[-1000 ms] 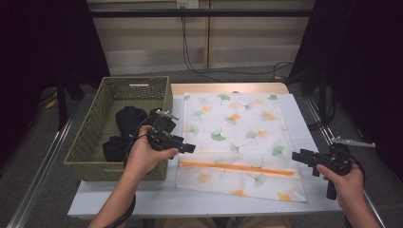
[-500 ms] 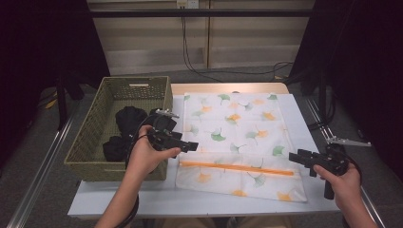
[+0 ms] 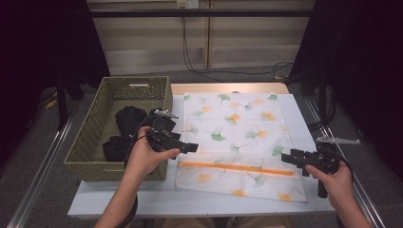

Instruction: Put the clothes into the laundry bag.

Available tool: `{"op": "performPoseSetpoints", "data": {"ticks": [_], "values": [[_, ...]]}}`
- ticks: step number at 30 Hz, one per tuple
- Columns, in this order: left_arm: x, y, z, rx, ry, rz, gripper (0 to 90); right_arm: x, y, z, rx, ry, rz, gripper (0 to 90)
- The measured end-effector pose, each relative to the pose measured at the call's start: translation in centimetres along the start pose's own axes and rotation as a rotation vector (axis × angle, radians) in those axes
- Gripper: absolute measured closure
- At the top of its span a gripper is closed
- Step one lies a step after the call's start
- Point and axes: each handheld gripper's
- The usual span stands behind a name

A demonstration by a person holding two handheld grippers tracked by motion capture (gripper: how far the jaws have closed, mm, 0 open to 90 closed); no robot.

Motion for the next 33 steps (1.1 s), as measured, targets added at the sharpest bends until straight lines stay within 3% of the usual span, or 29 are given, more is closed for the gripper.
{"op": "performPoseSetpoints", "data": {"ticks": [11, 19, 33], "values": [[0.2, -0.1, 0.2, -0.009, -0.008, -0.004, 10.6, 1.1, 0.8, 0.1, -0.035, 0.040, -0.002, 35.3], [0.6, 0.0, 0.1, -0.012, 0.007, -0.009, 9.0, 2.1, 1.2, -0.3, -0.100, 0.068, -0.005, 34.5], [0.7, 0.0, -0.1, -0.007, 0.009, -0.017, 7.9, 3.5, 2.3, 0.8, -0.134, 0.068, 0.026, 35.6]]}}
Point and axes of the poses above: each handheld gripper's, and its own axes: x roughly forward along the jaws, z roughly out of its top, y roughly to its left, and after that the axes turned 8 degrees about x, right-handed
